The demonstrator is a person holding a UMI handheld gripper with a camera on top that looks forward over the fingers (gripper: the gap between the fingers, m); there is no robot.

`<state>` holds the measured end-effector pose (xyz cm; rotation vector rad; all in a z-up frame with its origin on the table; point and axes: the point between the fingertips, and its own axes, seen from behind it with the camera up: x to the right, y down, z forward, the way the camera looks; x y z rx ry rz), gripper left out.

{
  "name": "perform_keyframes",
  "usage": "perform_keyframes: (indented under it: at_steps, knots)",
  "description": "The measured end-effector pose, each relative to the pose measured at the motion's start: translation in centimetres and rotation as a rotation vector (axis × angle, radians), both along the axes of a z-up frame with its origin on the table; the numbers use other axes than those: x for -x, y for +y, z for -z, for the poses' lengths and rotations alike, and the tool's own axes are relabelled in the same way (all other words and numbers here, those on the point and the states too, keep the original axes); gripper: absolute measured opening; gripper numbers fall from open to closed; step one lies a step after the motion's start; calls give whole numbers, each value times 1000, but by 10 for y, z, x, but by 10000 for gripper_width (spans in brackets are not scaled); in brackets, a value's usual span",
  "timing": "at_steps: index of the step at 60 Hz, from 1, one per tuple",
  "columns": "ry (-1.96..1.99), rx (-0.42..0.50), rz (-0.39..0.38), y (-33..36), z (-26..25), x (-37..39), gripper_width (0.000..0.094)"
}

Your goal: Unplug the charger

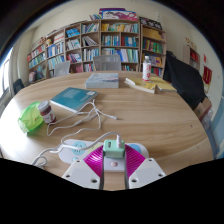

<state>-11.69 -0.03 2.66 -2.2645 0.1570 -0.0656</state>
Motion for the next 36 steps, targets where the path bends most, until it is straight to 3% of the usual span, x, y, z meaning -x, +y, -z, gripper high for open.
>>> perform_keyframes:
  at_steps: [3,11,17,24,31,36]
  knots:
    - [14,-56,32,3,-22,-3,266]
    - [-58,-295,99,24,-145,-25,266]
    - [-96,-298,54,22,-184,-31,279]
    - [-182,-190,35,-4,-174,-67,284]
    - [-168,72,118,-50,-94,-112,282]
    - [-76,207,85,-72,-39,-113,296]
